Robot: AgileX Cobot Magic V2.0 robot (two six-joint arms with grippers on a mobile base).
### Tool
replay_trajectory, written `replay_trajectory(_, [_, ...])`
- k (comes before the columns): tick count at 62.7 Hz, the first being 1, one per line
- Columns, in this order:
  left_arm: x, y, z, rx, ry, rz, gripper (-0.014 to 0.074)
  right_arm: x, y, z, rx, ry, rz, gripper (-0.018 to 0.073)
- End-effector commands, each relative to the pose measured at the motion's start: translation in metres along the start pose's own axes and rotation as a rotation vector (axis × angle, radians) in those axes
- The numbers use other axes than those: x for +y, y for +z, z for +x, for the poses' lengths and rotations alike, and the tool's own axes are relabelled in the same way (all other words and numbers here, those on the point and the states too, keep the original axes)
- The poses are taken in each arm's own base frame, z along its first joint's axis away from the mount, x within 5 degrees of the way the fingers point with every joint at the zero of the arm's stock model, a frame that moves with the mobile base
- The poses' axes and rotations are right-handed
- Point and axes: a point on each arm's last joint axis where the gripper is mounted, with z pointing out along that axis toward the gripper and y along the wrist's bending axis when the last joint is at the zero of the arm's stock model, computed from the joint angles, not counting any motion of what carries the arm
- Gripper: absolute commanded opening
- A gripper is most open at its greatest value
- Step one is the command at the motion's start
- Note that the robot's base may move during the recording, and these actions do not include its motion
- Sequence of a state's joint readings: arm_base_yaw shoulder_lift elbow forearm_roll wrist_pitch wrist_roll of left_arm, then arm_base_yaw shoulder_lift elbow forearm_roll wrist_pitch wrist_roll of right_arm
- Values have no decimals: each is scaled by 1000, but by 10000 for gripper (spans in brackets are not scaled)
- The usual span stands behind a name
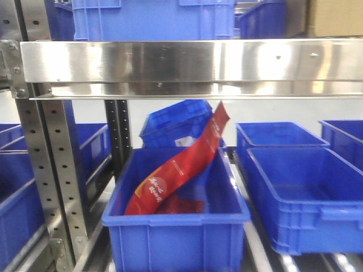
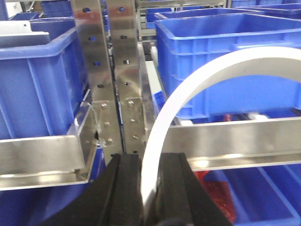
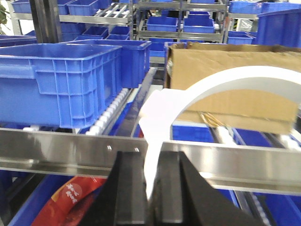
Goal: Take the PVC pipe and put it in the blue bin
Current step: 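Drive up to the blue bins holding both pipe pieces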
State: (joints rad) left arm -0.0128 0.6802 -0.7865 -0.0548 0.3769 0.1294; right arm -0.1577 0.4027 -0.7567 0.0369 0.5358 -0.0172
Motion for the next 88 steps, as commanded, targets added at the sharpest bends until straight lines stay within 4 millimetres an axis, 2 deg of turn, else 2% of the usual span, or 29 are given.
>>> replay_trajectory(1, [0, -2, -4, -36, -7, 3, -111, 0, -1, -3, -33, -4, 1, -162])
replay_trajectory(88, [0, -2, -4, -36, -7, 3, -111, 0, -1, -3, -33, -4, 1, -162])
